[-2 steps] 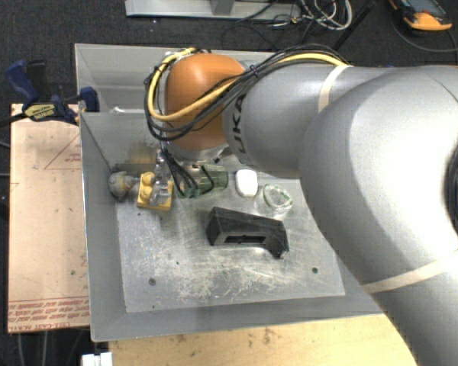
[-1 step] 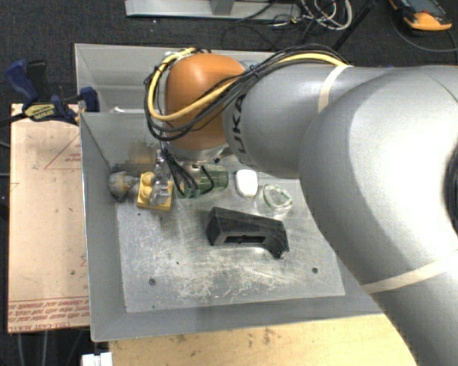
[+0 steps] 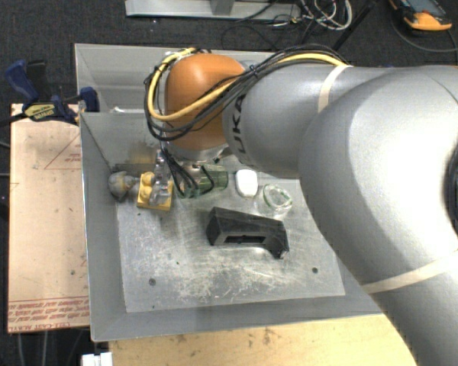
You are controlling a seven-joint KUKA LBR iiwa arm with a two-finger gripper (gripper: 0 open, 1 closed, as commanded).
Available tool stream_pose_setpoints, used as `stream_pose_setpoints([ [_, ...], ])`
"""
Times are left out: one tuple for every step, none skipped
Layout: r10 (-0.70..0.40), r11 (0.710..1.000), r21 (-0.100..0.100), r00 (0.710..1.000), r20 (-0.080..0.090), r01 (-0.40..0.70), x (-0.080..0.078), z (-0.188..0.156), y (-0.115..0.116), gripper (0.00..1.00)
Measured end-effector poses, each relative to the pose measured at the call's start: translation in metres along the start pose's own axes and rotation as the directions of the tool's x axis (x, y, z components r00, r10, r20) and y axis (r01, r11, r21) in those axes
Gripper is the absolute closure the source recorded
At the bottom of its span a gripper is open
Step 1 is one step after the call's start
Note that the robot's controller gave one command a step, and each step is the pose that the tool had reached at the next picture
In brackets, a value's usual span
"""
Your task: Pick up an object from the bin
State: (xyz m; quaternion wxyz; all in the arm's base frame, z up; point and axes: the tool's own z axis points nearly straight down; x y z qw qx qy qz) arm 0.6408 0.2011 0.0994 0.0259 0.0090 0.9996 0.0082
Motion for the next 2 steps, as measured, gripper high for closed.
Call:
stream_pose_setpoints([
  [0.0, 1.0, 0.0, 1.0, 0.0, 0.0, 0.0, 0.0, 0.0, 1.0],
  [0.0, 1.0, 0.0, 1.0, 0.0, 0.0, 0.0, 0.0, 0.0, 1.0],
])
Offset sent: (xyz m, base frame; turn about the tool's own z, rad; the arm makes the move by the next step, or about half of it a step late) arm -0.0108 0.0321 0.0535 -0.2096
